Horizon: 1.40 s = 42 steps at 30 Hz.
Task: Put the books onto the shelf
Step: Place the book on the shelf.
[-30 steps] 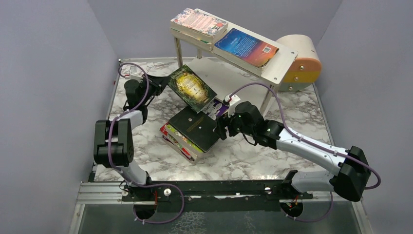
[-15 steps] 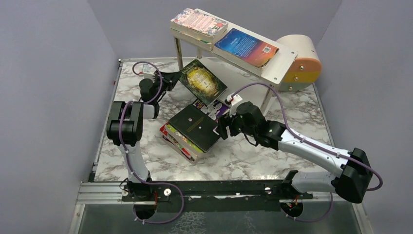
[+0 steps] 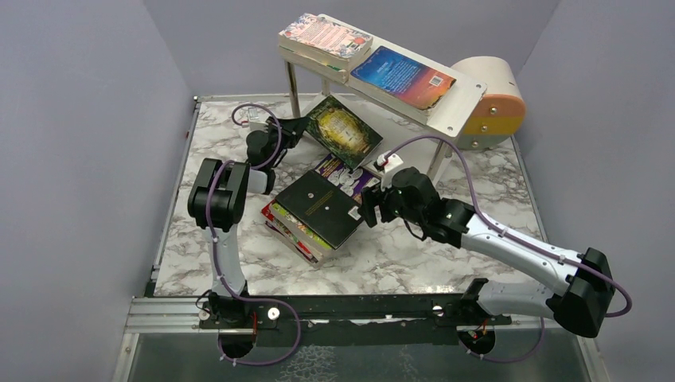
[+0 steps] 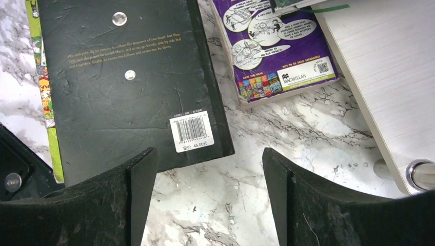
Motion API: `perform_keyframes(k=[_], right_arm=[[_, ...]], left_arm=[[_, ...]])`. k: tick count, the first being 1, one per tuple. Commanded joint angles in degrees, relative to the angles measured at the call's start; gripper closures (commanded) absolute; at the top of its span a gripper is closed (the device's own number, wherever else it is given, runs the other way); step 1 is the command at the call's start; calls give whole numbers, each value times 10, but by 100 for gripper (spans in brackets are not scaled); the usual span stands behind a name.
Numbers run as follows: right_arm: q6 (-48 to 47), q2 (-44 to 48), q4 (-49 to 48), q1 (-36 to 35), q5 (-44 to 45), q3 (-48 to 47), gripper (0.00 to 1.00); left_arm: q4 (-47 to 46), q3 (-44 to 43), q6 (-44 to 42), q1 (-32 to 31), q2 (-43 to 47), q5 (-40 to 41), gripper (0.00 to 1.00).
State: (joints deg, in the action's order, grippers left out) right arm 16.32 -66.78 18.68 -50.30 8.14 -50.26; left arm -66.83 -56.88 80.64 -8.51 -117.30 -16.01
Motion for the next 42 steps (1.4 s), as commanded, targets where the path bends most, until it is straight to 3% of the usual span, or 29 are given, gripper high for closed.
perform_keyframes(k=[1,11,24,42], right_arm=[[9,14,8,-5,23,7,27],[13,18,15,-5,29,8,27],[14,11,12,-5,24,9,27],[14,-6,7,-5,19,1,27]], left_arm=[[-69,-31,18,-5,-11,51,100],[-38,-70,18,-6,-49,43,100],[9,-42,4,9,-34,40,100],[20,-40,5,29,-51,5,67]])
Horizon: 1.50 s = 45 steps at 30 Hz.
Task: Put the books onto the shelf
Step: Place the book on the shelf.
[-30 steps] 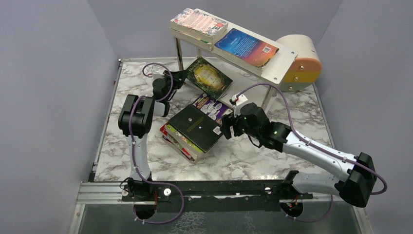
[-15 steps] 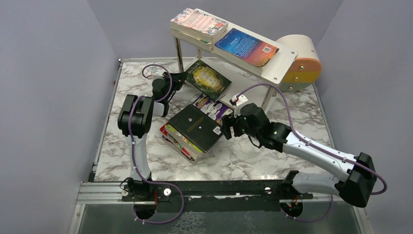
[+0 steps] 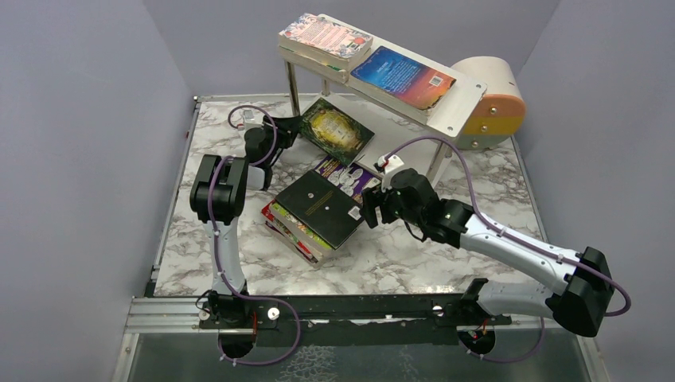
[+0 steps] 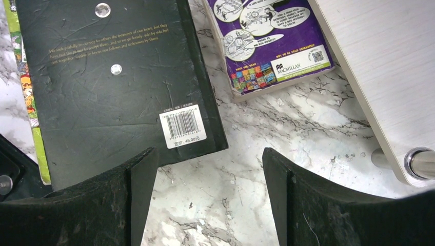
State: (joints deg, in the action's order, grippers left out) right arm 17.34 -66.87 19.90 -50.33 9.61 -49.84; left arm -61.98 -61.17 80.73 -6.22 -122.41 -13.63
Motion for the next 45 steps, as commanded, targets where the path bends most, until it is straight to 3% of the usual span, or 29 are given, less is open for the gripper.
perform_keyframes(k=[1,12,30,40,45], right_arm=[[3,-7,-6,-5,5,-4,27],[6,-15,-9,-5,17,-11,27],[-1,-40,-24,-5,17,-33,27],[0,-41,-28,-5,13,-28,27],[2,-39,-31,-5,11,-25,27]], left_arm=[[-29,3,4,7,-1,-22,65],[-9,-16,10,25,-26,-71,55],[85,-54,-21,39,-50,-167,54],[99,-15,-35,45,-33,-176,54],[99,11,-51,47,-11,-169,59]])
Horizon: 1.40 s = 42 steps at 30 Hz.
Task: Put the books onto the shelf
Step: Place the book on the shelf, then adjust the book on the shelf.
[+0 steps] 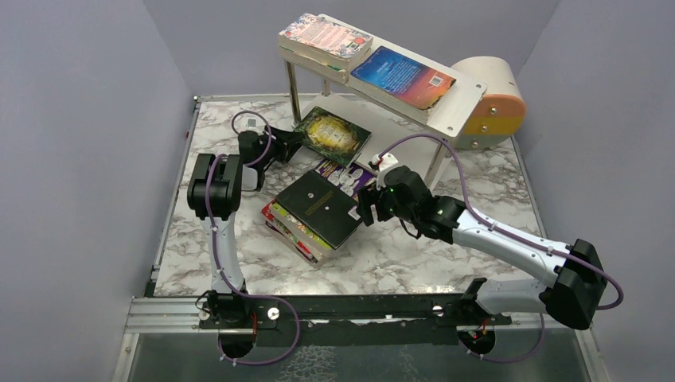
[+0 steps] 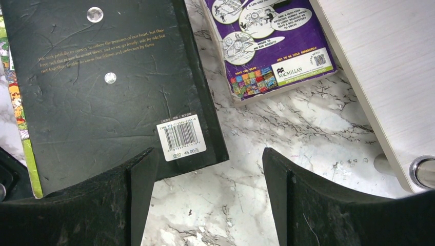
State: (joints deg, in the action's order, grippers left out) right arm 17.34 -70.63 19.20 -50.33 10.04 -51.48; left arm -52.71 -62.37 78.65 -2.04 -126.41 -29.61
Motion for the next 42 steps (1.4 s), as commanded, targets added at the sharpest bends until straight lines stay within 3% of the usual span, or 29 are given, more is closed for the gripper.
perform_keyframes(k=[1,4,12,42], right_arm=[[2,-1,-25,-5,6,-8,27],[2,0,-24,-5,6,-6,27],[4,3,-24,-5,6,2,27],[7,28,-17,-5,21,14,27]], left_arm=[[6,23,-31,5,29,-9,62],[4,19,-30,5,26,-11,68],[-14,19,-21,5,26,-6,100],[-18,-67,49,-44,40,76,100]])
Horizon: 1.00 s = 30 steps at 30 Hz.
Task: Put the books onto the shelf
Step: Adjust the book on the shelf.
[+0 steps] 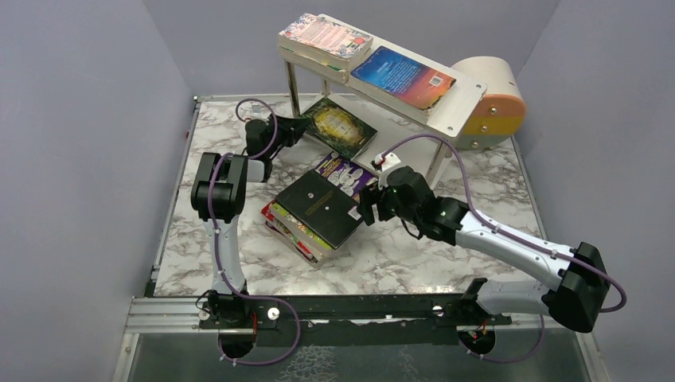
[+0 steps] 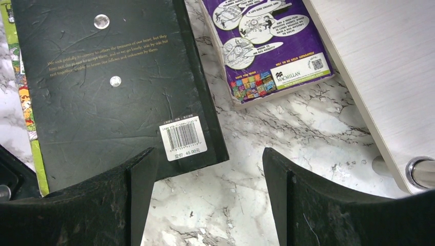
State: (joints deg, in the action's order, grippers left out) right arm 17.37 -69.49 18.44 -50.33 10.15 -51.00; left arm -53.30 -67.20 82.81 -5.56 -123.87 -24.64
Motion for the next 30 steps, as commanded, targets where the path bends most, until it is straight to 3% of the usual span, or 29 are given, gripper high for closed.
perform_keyframes(k=[1,30], right_arm=[[7,18,-8,-5,21,9,27],[14,36,2,-5,32,20,27]], left_arm=[[-11,-18,8,-12,15,30,100],[-4,5,9,-32,27,118,100]])
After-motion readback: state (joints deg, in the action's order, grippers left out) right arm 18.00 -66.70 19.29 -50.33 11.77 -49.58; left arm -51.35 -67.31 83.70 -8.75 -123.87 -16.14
